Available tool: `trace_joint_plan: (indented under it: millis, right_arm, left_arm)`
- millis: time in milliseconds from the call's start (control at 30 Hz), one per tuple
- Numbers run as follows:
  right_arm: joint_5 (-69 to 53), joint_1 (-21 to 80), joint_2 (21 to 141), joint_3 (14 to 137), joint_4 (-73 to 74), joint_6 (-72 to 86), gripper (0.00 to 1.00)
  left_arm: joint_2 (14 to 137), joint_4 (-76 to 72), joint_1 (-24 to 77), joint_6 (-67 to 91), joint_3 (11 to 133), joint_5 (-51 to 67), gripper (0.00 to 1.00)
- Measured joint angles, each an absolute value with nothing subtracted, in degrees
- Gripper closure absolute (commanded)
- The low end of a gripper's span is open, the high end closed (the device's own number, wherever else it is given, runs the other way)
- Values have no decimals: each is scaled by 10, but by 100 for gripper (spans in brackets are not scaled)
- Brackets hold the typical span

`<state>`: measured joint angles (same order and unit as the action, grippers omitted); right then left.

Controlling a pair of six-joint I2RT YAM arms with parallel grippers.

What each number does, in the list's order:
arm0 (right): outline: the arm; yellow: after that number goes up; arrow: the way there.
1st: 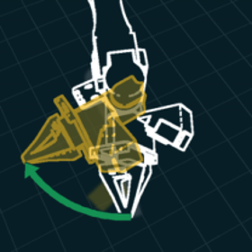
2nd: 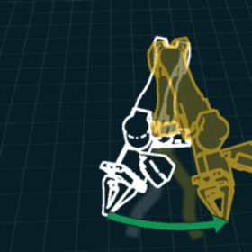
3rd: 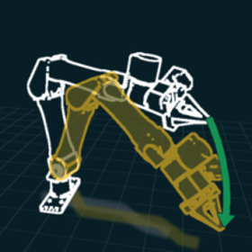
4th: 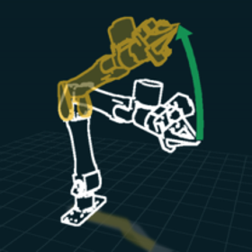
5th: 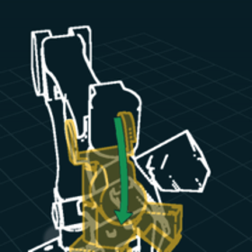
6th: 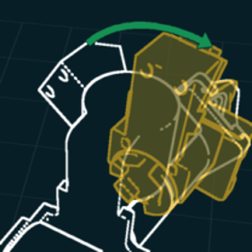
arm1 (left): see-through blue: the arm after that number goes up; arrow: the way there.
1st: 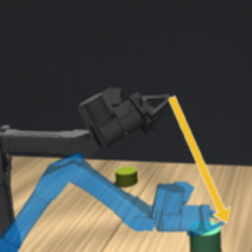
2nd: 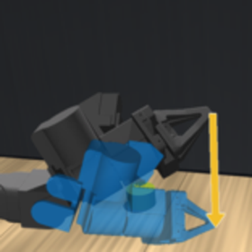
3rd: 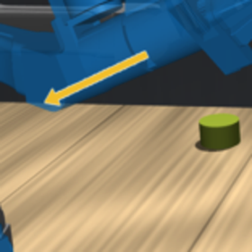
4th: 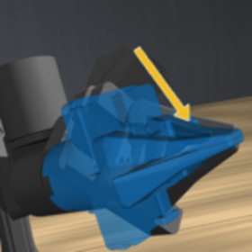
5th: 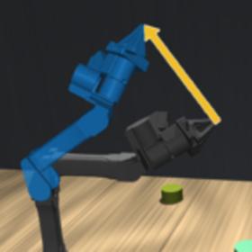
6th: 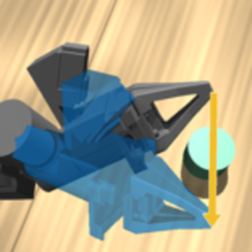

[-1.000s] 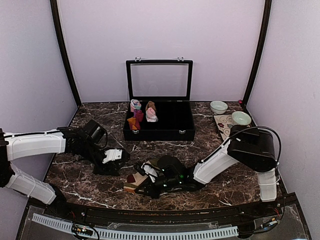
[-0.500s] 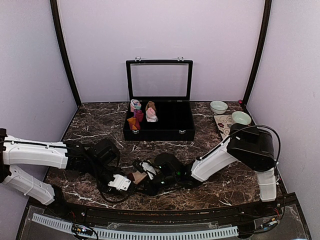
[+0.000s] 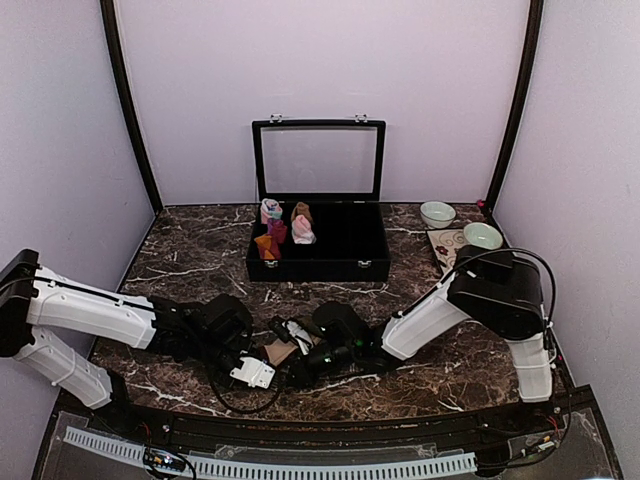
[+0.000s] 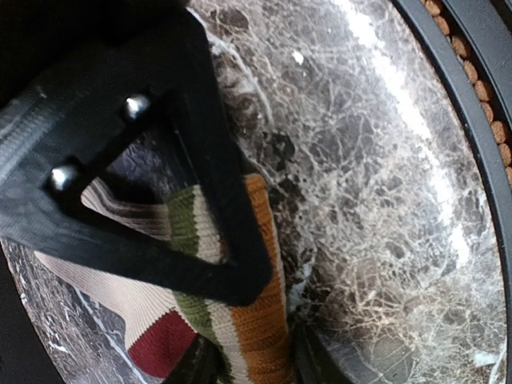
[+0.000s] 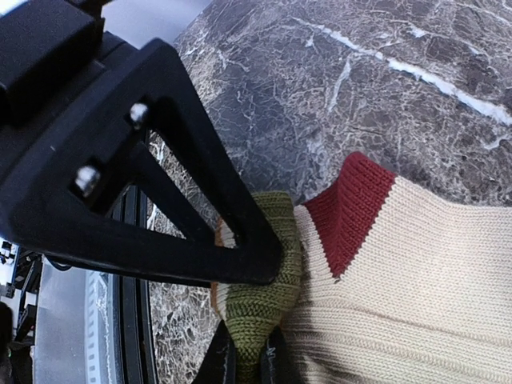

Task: Roll the socks
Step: Roll the sock at the center of the board.

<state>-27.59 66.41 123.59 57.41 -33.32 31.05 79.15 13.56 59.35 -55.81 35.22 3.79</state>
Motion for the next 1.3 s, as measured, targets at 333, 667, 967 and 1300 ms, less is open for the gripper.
trace_joint_plan:
  millis: [333,667,967,1300]
  right_arm:
    - [-260,659,1211,543,-346,329,93]
    - [-153,661,1127,456,-336,318,80]
    - [-50,668,1033,358,-344,295,0]
    - [60,699,915,220,-353,277,39]
  left_arm:
    - [849,105,604,-561,381,-9,97]
    - [904,117,601,-509,436,70,100]
    - [966,185,566,-482,513,164,100]
    - [1020,264,523,-476,577,249,100]
